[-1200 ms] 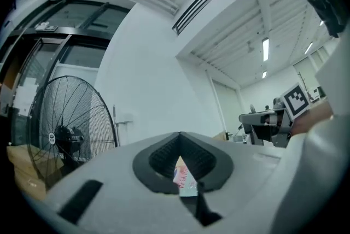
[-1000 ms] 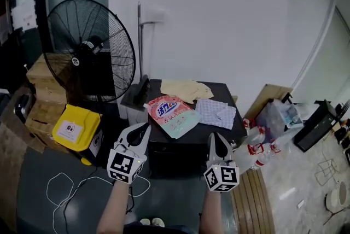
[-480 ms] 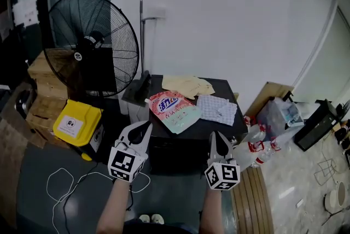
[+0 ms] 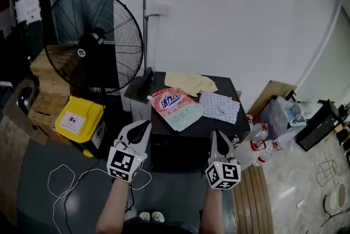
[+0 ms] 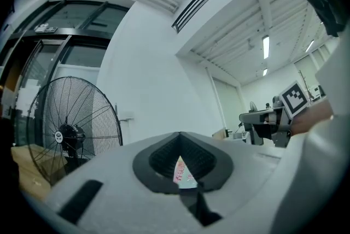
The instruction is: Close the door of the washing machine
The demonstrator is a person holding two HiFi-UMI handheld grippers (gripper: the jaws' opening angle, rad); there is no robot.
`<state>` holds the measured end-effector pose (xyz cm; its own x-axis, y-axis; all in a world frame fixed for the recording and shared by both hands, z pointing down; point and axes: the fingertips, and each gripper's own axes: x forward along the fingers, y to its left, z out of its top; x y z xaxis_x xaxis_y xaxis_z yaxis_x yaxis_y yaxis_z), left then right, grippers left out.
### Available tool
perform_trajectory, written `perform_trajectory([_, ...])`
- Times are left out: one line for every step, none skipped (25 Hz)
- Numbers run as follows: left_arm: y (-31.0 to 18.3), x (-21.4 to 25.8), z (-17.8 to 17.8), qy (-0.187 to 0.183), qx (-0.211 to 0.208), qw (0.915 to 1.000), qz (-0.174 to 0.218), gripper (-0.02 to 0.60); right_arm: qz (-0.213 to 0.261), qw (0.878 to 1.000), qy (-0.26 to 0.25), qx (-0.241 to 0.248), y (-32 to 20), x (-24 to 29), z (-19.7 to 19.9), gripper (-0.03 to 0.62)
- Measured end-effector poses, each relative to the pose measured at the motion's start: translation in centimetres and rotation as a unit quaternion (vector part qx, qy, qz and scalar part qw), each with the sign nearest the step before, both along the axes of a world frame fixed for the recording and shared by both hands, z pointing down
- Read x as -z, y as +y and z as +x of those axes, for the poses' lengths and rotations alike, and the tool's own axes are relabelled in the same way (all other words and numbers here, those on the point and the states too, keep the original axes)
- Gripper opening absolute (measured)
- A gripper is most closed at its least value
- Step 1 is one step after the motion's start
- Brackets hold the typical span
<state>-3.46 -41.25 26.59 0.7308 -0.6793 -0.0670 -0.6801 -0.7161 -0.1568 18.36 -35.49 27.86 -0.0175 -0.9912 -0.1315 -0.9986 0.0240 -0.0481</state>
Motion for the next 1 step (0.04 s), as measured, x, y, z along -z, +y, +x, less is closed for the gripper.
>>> perform_trajectory([0.06, -0.07, 0.00, 0.000, 0.000, 1.0000, -0.001, -0.001, -0.001, 1.000, 0.000, 0.001, 0.03, -0.04, -0.01, 0.012])
